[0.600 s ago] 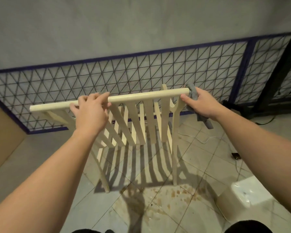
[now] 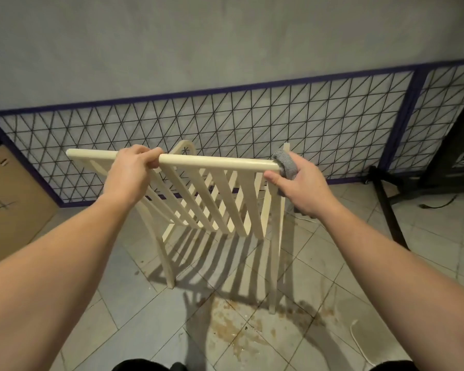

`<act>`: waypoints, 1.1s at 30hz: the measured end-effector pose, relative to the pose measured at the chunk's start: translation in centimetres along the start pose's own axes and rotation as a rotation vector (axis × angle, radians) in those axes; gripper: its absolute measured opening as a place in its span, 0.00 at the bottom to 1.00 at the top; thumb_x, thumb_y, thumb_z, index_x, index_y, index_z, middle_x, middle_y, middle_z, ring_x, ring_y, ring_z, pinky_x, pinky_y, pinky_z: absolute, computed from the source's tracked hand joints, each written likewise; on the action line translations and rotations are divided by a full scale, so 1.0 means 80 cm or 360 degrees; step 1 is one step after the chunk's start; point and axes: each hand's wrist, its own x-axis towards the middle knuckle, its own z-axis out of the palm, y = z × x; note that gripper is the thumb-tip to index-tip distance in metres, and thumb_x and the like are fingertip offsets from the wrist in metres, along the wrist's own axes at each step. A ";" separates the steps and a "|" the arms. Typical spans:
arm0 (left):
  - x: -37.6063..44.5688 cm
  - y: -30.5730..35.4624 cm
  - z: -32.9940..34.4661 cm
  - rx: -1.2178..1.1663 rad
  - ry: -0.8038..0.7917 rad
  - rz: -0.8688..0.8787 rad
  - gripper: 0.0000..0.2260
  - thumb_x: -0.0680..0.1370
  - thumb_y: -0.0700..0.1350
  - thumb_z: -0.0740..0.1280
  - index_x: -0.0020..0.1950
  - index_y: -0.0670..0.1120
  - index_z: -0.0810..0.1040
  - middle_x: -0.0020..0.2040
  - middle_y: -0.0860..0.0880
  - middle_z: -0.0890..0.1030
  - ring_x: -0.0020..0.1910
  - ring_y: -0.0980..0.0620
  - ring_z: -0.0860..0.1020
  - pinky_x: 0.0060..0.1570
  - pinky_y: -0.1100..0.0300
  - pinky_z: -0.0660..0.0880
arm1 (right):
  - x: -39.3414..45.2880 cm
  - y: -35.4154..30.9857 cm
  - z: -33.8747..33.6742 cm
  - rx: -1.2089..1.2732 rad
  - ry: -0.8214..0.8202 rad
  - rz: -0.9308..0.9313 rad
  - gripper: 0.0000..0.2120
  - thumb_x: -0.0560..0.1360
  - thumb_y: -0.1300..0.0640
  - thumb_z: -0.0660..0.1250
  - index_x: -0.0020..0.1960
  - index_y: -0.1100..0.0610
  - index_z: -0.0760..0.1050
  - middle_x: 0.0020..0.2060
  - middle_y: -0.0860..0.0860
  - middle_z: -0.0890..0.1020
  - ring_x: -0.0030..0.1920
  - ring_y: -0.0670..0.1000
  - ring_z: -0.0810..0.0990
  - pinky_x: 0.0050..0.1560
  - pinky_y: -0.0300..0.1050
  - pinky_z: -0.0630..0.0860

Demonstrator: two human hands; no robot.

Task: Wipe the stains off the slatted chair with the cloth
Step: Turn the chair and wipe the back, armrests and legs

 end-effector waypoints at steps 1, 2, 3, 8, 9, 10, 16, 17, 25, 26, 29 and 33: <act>0.003 -0.005 -0.001 -0.0016 -0.0003 -0.0016 0.15 0.76 0.30 0.62 0.51 0.49 0.79 0.55 0.49 0.79 0.55 0.42 0.75 0.51 0.49 0.75 | -0.003 -0.004 0.005 0.0032 -0.0011 0.0005 0.12 0.73 0.47 0.74 0.54 0.49 0.77 0.42 0.50 0.81 0.41 0.51 0.83 0.43 0.56 0.82; 0.007 -0.010 -0.001 -0.0024 -0.0001 -0.0038 0.15 0.77 0.30 0.63 0.52 0.49 0.80 0.57 0.49 0.78 0.55 0.43 0.76 0.51 0.49 0.76 | -0.004 -0.007 0.012 0.0045 -0.0010 -0.0015 0.12 0.73 0.47 0.74 0.53 0.49 0.77 0.42 0.50 0.81 0.38 0.48 0.82 0.42 0.54 0.82; 0.010 -0.016 0.000 -0.0016 -0.0003 -0.0069 0.14 0.78 0.31 0.63 0.53 0.49 0.81 0.58 0.50 0.78 0.55 0.43 0.77 0.52 0.50 0.76 | -0.006 -0.011 0.019 0.0026 0.0000 -0.0049 0.12 0.73 0.47 0.74 0.52 0.50 0.77 0.40 0.50 0.80 0.36 0.45 0.79 0.39 0.49 0.81; 0.026 -0.028 0.006 -0.0209 -0.0079 -0.0380 0.22 0.80 0.31 0.62 0.67 0.52 0.80 0.72 0.45 0.72 0.66 0.40 0.75 0.68 0.48 0.72 | -0.010 -0.022 0.029 0.0008 -0.0145 -0.0044 0.11 0.72 0.48 0.75 0.52 0.47 0.79 0.37 0.45 0.81 0.34 0.38 0.77 0.35 0.33 0.76; 0.026 -0.020 0.005 -0.0279 -0.0089 -0.0461 0.24 0.79 0.30 0.62 0.70 0.51 0.77 0.74 0.43 0.70 0.69 0.40 0.73 0.70 0.48 0.70 | -0.011 -0.018 0.026 0.0097 -0.0164 0.0000 0.11 0.72 0.50 0.76 0.54 0.47 0.80 0.40 0.44 0.82 0.36 0.38 0.79 0.36 0.33 0.77; 0.024 -0.006 0.005 -0.0352 -0.0087 -0.0537 0.25 0.78 0.30 0.60 0.72 0.49 0.74 0.75 0.41 0.67 0.71 0.39 0.70 0.70 0.50 0.68 | -0.013 -0.012 0.021 0.0203 -0.0150 0.0051 0.12 0.72 0.52 0.76 0.55 0.48 0.81 0.42 0.44 0.83 0.38 0.36 0.80 0.36 0.32 0.77; -0.002 0.124 0.021 -0.1459 0.0152 -0.1260 0.40 0.73 0.54 0.63 0.82 0.42 0.53 0.78 0.43 0.63 0.74 0.42 0.68 0.73 0.50 0.65 | -0.021 0.073 0.001 0.0312 0.0019 0.0659 0.16 0.73 0.40 0.71 0.55 0.47 0.79 0.46 0.50 0.84 0.41 0.46 0.81 0.42 0.44 0.78; -0.004 0.143 0.024 -0.1600 0.0106 -0.1345 0.47 0.68 0.58 0.64 0.82 0.42 0.51 0.76 0.43 0.65 0.71 0.42 0.71 0.70 0.46 0.69 | -0.022 0.088 0.001 0.0348 -0.0018 0.0779 0.18 0.72 0.37 0.71 0.55 0.47 0.79 0.47 0.51 0.84 0.43 0.48 0.81 0.46 0.48 0.80; 0.004 0.204 0.033 -0.1626 -0.0016 -0.1384 0.58 0.69 0.46 0.72 0.77 0.40 0.26 0.81 0.43 0.57 0.42 0.56 0.77 0.48 0.58 0.75 | -0.014 0.124 0.038 -0.0041 -0.0250 0.0565 0.28 0.71 0.51 0.76 0.68 0.49 0.72 0.58 0.46 0.80 0.57 0.51 0.79 0.61 0.53 0.77; 0.006 0.200 0.035 -0.1606 -0.0009 -0.1396 0.58 0.68 0.46 0.72 0.77 0.40 0.26 0.81 0.43 0.59 0.44 0.54 0.78 0.49 0.57 0.76 | -0.010 0.125 0.042 0.0071 -0.0237 0.0607 0.25 0.71 0.52 0.76 0.66 0.50 0.74 0.56 0.47 0.81 0.56 0.51 0.80 0.60 0.55 0.78; 0.006 0.189 0.037 -0.1531 0.0023 -0.1391 0.59 0.67 0.47 0.72 0.77 0.39 0.27 0.78 0.42 0.65 0.43 0.52 0.79 0.39 0.58 0.76 | -0.005 0.126 0.050 0.0609 -0.0144 0.0970 0.12 0.75 0.56 0.73 0.57 0.52 0.78 0.52 0.55 0.84 0.52 0.57 0.84 0.54 0.59 0.82; 0.008 0.154 0.034 -0.1495 0.0067 -0.1424 0.61 0.61 0.48 0.73 0.79 0.39 0.32 0.76 0.40 0.68 0.52 0.48 0.82 0.42 0.56 0.79 | -0.012 0.148 0.054 0.0594 -0.0181 0.1105 0.11 0.75 0.56 0.72 0.57 0.55 0.79 0.50 0.57 0.85 0.48 0.58 0.86 0.51 0.59 0.83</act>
